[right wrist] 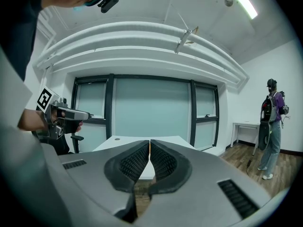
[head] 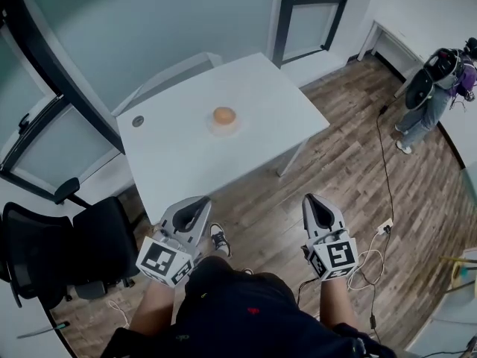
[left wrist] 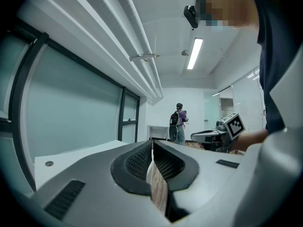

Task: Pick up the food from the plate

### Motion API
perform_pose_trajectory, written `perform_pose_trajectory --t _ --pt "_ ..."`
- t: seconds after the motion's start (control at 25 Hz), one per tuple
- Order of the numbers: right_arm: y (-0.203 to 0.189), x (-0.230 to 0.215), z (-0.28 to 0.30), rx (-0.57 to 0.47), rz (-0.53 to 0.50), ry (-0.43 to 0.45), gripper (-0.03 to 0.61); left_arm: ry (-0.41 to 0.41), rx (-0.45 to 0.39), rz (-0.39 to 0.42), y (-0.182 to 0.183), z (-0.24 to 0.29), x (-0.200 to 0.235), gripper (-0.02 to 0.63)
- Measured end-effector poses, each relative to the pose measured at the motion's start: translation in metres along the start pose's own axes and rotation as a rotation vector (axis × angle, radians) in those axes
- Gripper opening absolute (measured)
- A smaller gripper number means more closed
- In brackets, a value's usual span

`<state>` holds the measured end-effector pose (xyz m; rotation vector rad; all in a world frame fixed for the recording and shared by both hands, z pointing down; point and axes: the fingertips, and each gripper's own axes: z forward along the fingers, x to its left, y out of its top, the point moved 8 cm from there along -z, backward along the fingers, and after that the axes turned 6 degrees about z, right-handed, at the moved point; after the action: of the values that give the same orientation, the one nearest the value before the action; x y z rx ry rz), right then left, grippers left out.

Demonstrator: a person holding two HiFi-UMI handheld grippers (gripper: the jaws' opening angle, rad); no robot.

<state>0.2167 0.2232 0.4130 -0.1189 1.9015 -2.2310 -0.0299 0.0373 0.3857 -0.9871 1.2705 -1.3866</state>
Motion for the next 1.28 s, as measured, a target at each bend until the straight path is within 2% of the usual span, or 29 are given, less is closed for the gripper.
perform_pose_trajectory --t 0.4,0.6,0.84,1.08,1.28 --pt "0.027 0.008 0.110 0.026 -0.033 0.033 0.026 -0.010 -0.015 -0.006 0.004 0.044 0.105 0.031" --pt "0.051 0.018 0.180 0.025 -0.053 0.052 0.026 -0.015 -0.002 0.027 0.010 0.060 0.164 0.031" --pt "0.076 0.049 0.257 0.084 -0.114 0.138 0.026 0.011 -0.011 0.004 0.002 0.066 0.228 0.031" --pt "0.081 0.067 0.310 0.087 -0.147 0.206 0.026 0.046 -0.017 -0.020 -0.011 0.067 0.265 0.031" --pt "0.081 0.054 0.339 0.130 -0.161 0.257 0.026 0.105 -0.003 -0.044 -0.014 0.084 0.280 0.031"
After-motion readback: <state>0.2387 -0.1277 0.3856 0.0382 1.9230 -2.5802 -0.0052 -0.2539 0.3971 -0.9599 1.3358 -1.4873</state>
